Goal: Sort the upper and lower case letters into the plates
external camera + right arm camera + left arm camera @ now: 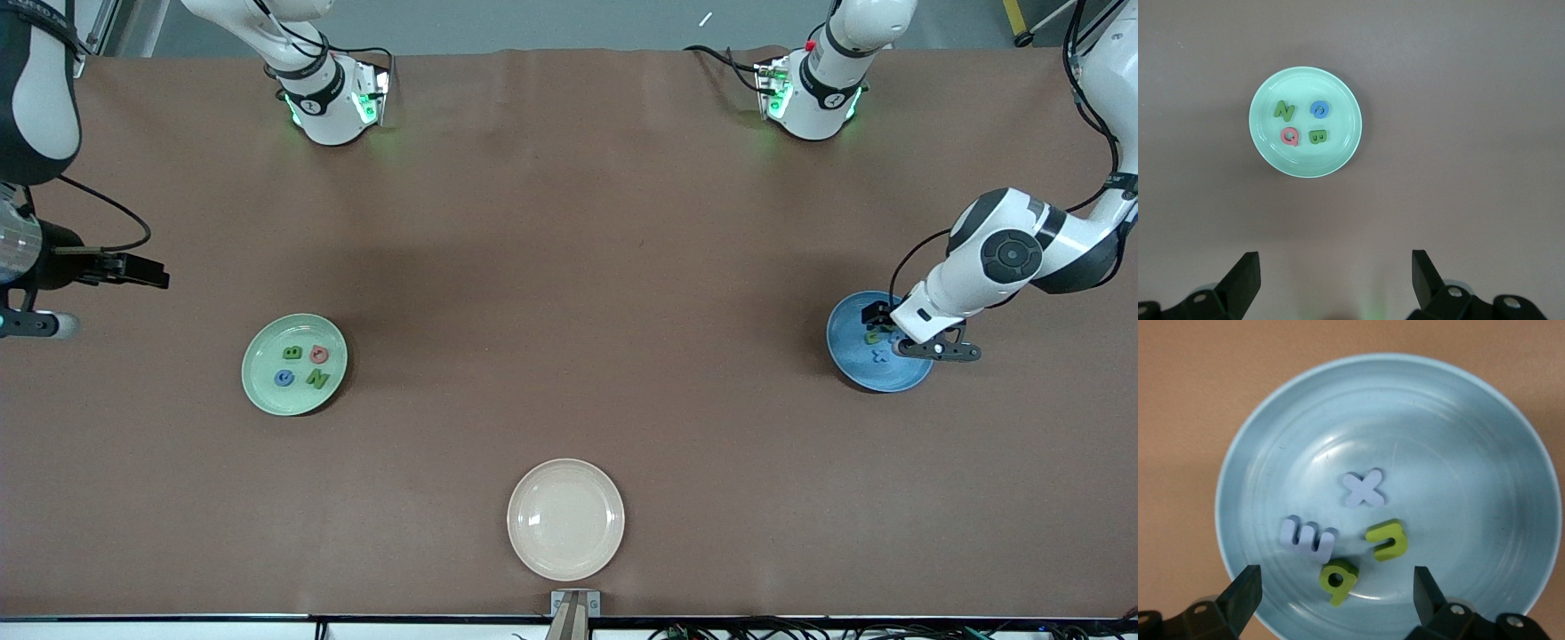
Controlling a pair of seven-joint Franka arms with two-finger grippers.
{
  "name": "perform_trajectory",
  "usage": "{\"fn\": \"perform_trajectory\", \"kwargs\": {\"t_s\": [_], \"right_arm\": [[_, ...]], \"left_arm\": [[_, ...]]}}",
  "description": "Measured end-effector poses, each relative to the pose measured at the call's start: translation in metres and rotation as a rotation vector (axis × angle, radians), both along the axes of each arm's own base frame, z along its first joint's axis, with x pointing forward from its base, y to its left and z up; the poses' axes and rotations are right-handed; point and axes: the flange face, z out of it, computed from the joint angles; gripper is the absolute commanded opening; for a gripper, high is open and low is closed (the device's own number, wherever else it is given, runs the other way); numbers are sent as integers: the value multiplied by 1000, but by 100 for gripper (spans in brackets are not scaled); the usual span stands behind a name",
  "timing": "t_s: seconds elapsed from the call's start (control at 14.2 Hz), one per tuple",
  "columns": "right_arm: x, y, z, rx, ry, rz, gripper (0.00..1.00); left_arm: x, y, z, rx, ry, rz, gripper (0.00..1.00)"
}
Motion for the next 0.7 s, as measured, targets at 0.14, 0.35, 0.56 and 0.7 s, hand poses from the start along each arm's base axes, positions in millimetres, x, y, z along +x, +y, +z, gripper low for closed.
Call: {"fn": "perform_trajectory", "kwargs": {"t_s": [0.14,0.35,0.56,0.7], "right_arm": [[2,2,11,-2,-23,4,100],[8,3,30,-6,-64,7,100],[12,2,37,-5,-81,4,100],[10,4,36,7,-64,3,100]], "left_arm": [[7,-5,9,-38,9,26,100],[21,-38,23,-103,74,23,99],[30,-90,38,-103,128,37,99],[30,-124,53,-101,136,54,99]]}}
